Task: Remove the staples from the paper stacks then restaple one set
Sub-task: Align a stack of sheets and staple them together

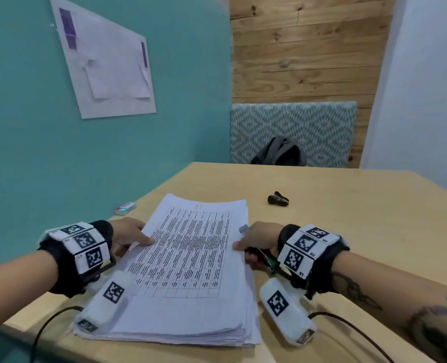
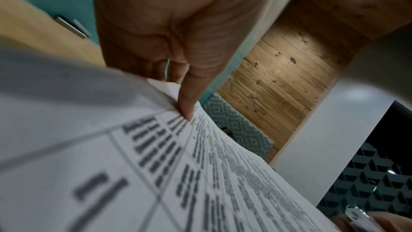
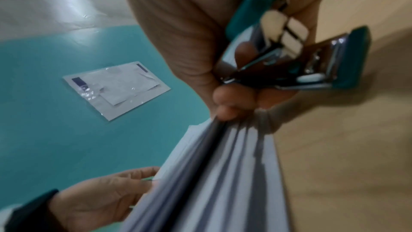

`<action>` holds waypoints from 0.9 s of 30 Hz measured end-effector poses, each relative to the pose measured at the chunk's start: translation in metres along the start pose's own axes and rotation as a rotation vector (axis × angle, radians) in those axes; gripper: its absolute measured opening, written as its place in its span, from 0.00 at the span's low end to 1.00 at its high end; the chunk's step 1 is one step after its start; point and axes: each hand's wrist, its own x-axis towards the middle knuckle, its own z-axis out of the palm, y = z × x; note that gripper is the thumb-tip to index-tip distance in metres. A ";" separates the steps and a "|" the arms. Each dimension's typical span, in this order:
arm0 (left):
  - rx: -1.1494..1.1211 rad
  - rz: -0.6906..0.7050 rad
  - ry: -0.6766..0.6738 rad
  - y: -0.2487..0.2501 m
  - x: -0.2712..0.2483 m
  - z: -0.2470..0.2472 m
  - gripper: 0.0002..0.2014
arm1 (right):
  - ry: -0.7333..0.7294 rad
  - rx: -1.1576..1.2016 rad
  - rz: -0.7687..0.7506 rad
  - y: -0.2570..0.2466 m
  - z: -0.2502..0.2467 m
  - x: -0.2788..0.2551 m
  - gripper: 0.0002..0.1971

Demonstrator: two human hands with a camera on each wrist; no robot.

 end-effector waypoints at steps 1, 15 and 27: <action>0.034 -0.009 0.027 -0.001 0.001 0.000 0.03 | 0.013 0.003 0.009 0.000 0.001 0.000 0.16; 0.033 -0.128 -0.080 0.010 -0.015 0.024 0.19 | 0.201 -0.056 -0.016 0.020 -0.012 -0.014 0.22; 0.091 0.151 -0.043 0.071 -0.034 0.083 0.22 | 0.259 0.265 -0.020 0.060 -0.059 -0.034 0.06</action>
